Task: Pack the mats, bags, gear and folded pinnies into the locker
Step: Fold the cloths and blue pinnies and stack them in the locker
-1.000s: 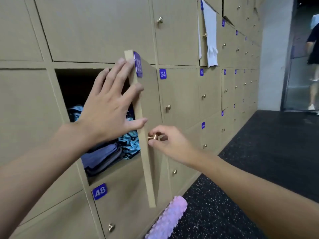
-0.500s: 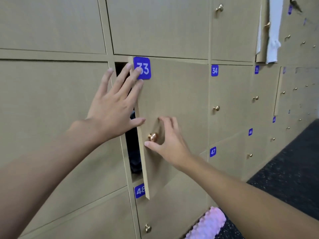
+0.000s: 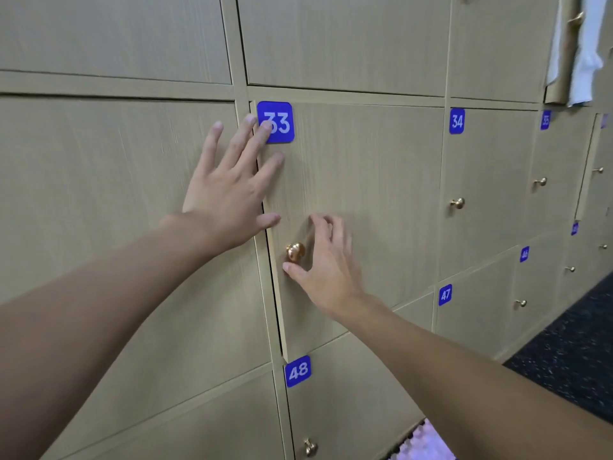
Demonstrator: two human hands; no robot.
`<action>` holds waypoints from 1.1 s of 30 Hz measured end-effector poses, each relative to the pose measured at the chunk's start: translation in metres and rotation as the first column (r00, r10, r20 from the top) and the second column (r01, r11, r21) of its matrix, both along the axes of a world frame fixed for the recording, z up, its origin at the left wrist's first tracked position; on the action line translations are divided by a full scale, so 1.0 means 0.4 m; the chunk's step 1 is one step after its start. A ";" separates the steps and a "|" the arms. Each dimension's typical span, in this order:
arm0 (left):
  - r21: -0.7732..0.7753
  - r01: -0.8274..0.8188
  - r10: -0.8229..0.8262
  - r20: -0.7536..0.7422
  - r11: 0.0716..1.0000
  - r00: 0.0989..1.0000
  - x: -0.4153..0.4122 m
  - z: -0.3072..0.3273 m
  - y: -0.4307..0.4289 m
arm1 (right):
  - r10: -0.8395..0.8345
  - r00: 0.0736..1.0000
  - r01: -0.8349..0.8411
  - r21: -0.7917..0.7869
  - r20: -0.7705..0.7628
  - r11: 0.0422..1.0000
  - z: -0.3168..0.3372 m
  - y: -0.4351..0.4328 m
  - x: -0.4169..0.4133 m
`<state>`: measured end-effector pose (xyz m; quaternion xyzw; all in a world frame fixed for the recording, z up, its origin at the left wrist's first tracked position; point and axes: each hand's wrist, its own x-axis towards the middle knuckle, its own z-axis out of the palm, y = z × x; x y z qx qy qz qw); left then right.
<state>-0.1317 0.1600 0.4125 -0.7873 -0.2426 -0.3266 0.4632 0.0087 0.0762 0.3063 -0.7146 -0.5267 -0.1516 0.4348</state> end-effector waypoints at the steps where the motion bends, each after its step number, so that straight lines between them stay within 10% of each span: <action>1: -0.005 -0.008 0.008 -0.003 1.000 1.000 0.002 0.002 0.004 | -0.005 1.000 0.005 0.004 0.003 1.000 0.000 0.005 0.000; 10: -0.149 -0.117 0.114 -0.025 0.982 0.993 0.014 -0.002 -0.003 | 0.051 0.999 -0.052 -0.127 -0.012 0.991 -0.007 0.007 0.015; 17: -0.287 0.187 -0.164 0.105 0.939 0.981 0.071 -0.181 -0.111 | -0.009 0.996 -0.012 -0.223 -0.092 0.975 -0.140 -0.107 0.103; 25: -0.834 0.197 -0.325 0.023 0.516 0.946 0.248 -0.602 -0.198 | -0.209 0.930 0.057 -0.441 -0.304 0.896 -0.508 -0.269 0.272; 33: -0.980 -0.131 -0.305 -0.173 0.152 0.936 0.402 -1.109 -0.194 | -0.414 0.754 0.003 -0.628 -0.509 0.778 -0.906 -0.315 0.376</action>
